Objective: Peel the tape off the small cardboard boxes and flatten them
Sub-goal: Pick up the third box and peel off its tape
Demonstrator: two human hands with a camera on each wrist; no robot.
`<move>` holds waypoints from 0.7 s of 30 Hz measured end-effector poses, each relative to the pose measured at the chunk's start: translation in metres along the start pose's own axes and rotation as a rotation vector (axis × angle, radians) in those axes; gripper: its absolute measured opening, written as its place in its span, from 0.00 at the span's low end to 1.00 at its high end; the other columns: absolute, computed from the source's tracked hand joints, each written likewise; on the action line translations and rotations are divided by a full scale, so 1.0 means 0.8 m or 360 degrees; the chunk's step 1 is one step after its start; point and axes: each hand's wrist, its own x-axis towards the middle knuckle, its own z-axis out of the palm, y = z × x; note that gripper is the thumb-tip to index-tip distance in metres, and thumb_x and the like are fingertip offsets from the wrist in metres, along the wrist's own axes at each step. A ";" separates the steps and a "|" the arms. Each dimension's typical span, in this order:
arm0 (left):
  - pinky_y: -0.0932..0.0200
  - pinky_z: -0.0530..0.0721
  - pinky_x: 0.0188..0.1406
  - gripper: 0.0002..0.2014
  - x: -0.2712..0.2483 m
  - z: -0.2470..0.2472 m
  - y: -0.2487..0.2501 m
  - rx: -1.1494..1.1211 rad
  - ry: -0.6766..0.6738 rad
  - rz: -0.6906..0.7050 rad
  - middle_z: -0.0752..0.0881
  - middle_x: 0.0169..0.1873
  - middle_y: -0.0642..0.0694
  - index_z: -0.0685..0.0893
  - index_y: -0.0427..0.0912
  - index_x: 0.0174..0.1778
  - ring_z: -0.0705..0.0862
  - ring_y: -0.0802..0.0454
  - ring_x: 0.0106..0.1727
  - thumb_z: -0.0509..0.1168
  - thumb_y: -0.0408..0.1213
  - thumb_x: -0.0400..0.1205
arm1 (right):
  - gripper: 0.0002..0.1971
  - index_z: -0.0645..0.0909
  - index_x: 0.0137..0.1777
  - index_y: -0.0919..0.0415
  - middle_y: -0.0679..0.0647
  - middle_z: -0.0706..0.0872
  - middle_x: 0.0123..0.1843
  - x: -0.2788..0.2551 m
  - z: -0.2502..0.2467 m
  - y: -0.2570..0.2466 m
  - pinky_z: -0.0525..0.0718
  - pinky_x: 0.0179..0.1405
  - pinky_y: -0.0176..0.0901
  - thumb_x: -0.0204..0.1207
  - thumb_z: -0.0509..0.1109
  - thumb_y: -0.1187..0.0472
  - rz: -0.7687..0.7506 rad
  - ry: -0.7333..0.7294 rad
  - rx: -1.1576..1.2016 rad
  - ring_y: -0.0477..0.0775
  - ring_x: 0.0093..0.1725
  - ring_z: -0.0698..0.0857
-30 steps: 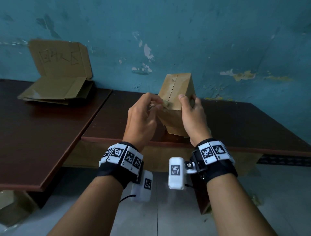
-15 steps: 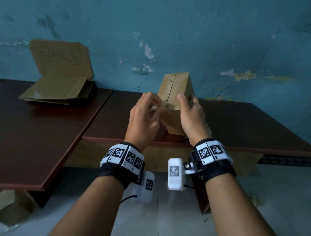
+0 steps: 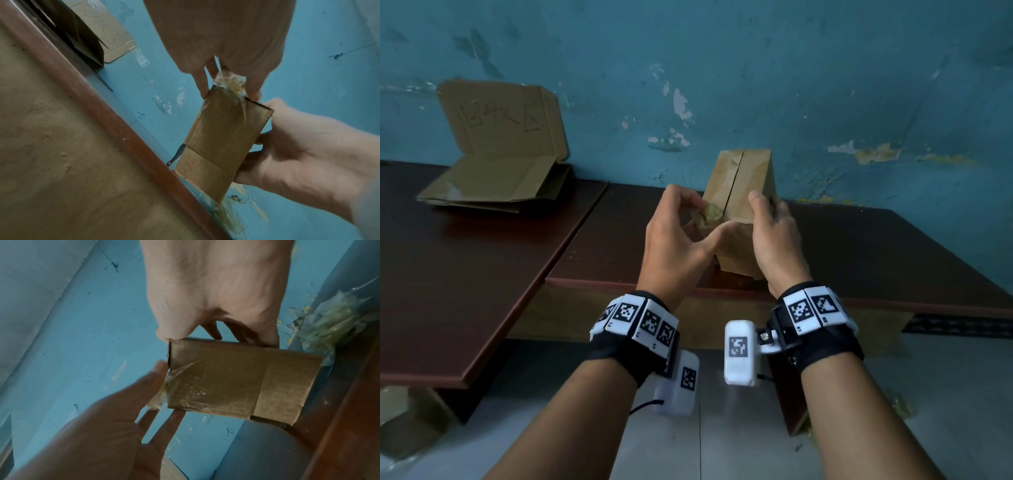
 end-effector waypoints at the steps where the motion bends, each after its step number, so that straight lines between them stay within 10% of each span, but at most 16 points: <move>1: 0.69 0.85 0.49 0.21 0.000 0.001 -0.001 0.0036 0.0016 0.0011 0.88 0.51 0.45 0.81 0.36 0.57 0.88 0.57 0.50 0.85 0.38 0.78 | 0.34 0.68 0.90 0.55 0.58 0.83 0.79 -0.001 0.000 -0.002 0.77 0.67 0.49 0.90 0.60 0.37 0.0007 -0.0004 -0.0003 0.61 0.77 0.81; 7: 0.61 0.91 0.53 0.12 0.003 0.001 -0.008 -0.0160 0.0055 -0.0089 0.87 0.53 0.41 0.79 0.37 0.53 0.88 0.53 0.56 0.77 0.25 0.83 | 0.30 0.66 0.90 0.53 0.54 0.81 0.77 0.002 -0.001 0.000 0.64 0.47 0.43 0.92 0.57 0.41 0.0092 -0.0019 0.0080 0.55 0.72 0.79; 11: 0.58 0.92 0.59 0.13 0.005 -0.003 -0.007 -0.0369 0.0112 -0.0200 0.86 0.53 0.38 0.78 0.42 0.51 0.90 0.53 0.65 0.77 0.29 0.85 | 0.39 0.68 0.87 0.55 0.56 0.83 0.75 -0.003 0.001 -0.002 0.81 0.73 0.62 0.78 0.58 0.37 0.0128 0.0014 0.0261 0.59 0.73 0.82; 14: 0.66 0.88 0.54 0.10 0.004 -0.001 -0.005 -0.0350 0.0081 -0.0225 0.86 0.53 0.36 0.80 0.39 0.51 0.89 0.53 0.59 0.76 0.31 0.84 | 0.30 0.76 0.77 0.53 0.51 0.88 0.65 -0.006 0.000 -0.002 0.85 0.70 0.63 0.79 0.58 0.40 0.0102 -0.0047 0.0282 0.54 0.64 0.86; 18: 0.58 0.86 0.47 0.11 0.005 -0.001 -0.012 -0.0295 0.0087 -0.0331 0.87 0.47 0.43 0.81 0.43 0.50 0.84 0.56 0.46 0.75 0.45 0.83 | 0.18 0.74 0.77 0.52 0.49 0.87 0.64 -0.003 -0.003 0.003 0.82 0.55 0.38 0.89 0.62 0.52 0.0052 -0.0055 0.0326 0.46 0.61 0.86; 21: 0.61 0.86 0.49 0.13 0.005 0.000 -0.019 -0.0135 0.0057 -0.0324 0.87 0.45 0.45 0.81 0.45 0.52 0.86 0.53 0.47 0.80 0.44 0.84 | 0.27 0.66 0.85 0.51 0.50 0.86 0.65 -0.006 0.000 0.000 0.76 0.42 0.17 0.87 0.66 0.57 -0.0023 -0.0085 0.0368 0.39 0.57 0.84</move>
